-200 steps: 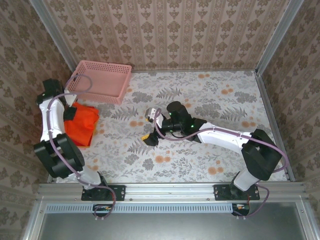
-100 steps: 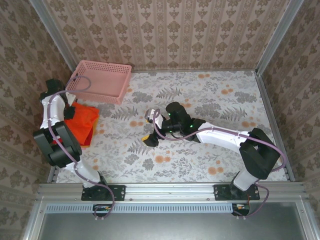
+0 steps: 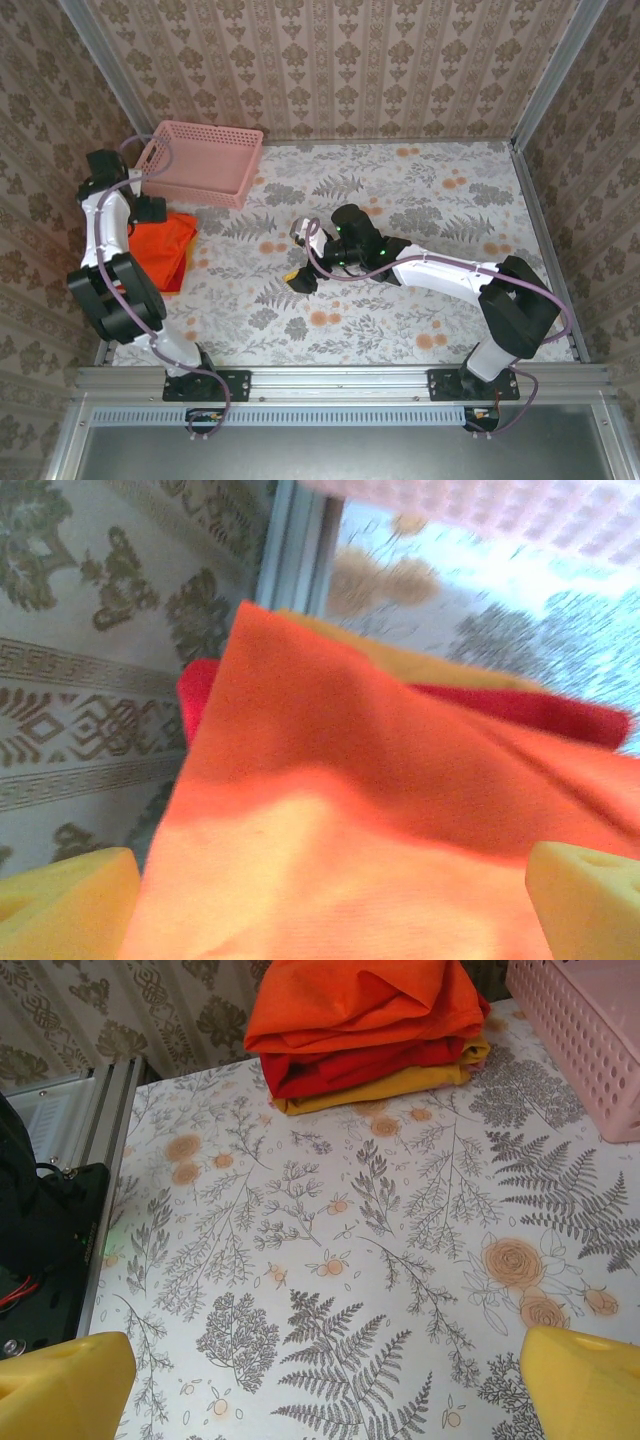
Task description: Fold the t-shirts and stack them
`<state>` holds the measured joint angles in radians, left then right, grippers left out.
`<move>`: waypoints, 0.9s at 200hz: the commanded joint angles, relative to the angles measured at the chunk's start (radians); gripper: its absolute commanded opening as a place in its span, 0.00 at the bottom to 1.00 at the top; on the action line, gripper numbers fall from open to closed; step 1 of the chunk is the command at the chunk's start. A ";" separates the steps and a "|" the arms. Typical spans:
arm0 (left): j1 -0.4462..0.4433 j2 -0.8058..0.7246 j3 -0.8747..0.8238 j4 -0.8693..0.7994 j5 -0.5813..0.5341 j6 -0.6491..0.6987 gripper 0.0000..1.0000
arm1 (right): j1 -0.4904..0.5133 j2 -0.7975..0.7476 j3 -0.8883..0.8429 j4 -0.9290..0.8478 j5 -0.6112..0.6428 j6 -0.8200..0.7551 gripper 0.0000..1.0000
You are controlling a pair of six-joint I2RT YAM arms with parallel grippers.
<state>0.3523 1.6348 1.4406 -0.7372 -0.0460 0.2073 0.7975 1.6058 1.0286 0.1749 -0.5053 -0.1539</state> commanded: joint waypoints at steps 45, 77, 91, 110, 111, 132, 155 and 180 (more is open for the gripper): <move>0.050 0.084 -0.063 0.151 0.245 -0.359 1.00 | 0.006 -0.011 0.014 -0.041 0.001 0.015 1.00; 0.116 0.140 -0.101 0.208 0.277 -0.436 1.00 | 0.006 -0.026 0.000 -0.041 0.020 0.015 1.00; 0.145 0.166 -0.106 0.216 0.336 -0.472 1.00 | 0.006 -0.033 -0.005 -0.041 0.037 0.016 1.00; 0.150 0.171 -0.118 0.224 0.346 -0.486 1.00 | 0.006 -0.053 -0.028 -0.013 0.094 0.029 1.00; 0.150 0.170 -0.120 0.226 0.346 -0.487 1.00 | 0.006 -0.056 -0.030 -0.011 0.097 0.031 1.00; 0.144 0.141 -0.131 0.236 0.338 -0.495 1.00 | -0.001 -0.090 -0.059 0.029 0.144 0.043 1.00; 0.131 0.076 -0.131 0.235 0.306 -0.500 1.00 | -0.015 -0.129 -0.086 0.059 0.181 0.065 1.00; 0.126 -0.019 -0.144 0.254 0.293 -0.501 1.00 | -0.040 -0.181 -0.130 0.107 0.231 0.104 1.00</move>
<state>0.4866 1.7313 1.3098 -0.4961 0.2577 -0.2703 0.7807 1.4914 0.9398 0.2047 -0.3538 -0.1001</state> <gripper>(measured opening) 0.997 0.999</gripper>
